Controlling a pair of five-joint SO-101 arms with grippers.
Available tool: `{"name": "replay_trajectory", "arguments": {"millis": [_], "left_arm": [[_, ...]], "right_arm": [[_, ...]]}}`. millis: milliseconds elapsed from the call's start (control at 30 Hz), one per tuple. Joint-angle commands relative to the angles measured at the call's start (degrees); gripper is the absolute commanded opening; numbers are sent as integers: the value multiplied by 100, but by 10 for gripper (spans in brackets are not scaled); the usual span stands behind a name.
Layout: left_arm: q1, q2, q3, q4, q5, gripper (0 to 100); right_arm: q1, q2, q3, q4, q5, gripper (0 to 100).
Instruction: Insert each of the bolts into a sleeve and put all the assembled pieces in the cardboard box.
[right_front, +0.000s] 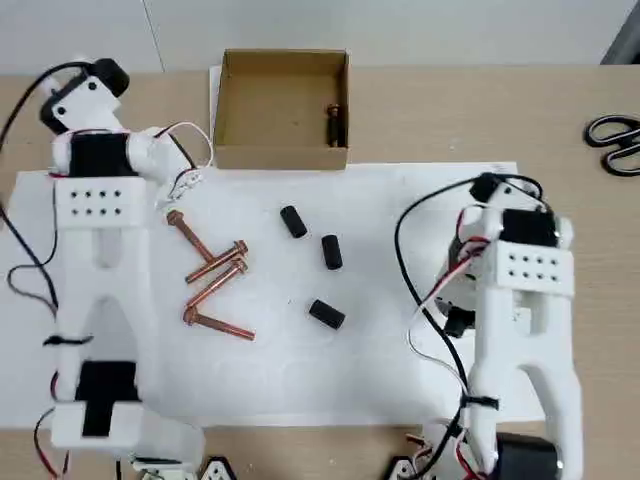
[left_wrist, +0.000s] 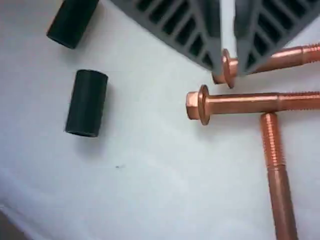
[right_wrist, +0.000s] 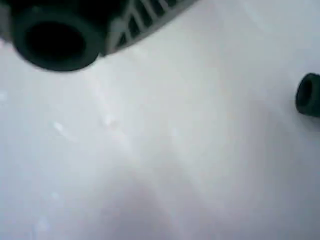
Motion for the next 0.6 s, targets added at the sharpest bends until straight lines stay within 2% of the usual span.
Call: {"name": "replay_trajectory", "arguments": {"millis": [0,333,567], "left_arm": [[44,343,-242,53,53,5],[9,1389,-259,-18,53,5],[0,1688,-259,-774,53,8]], "right_arm": [[57,-382,158,-92,-35,3],[66,-848,431,-84,-35,3],[84,-1015,431,-31,-35,3]]}}
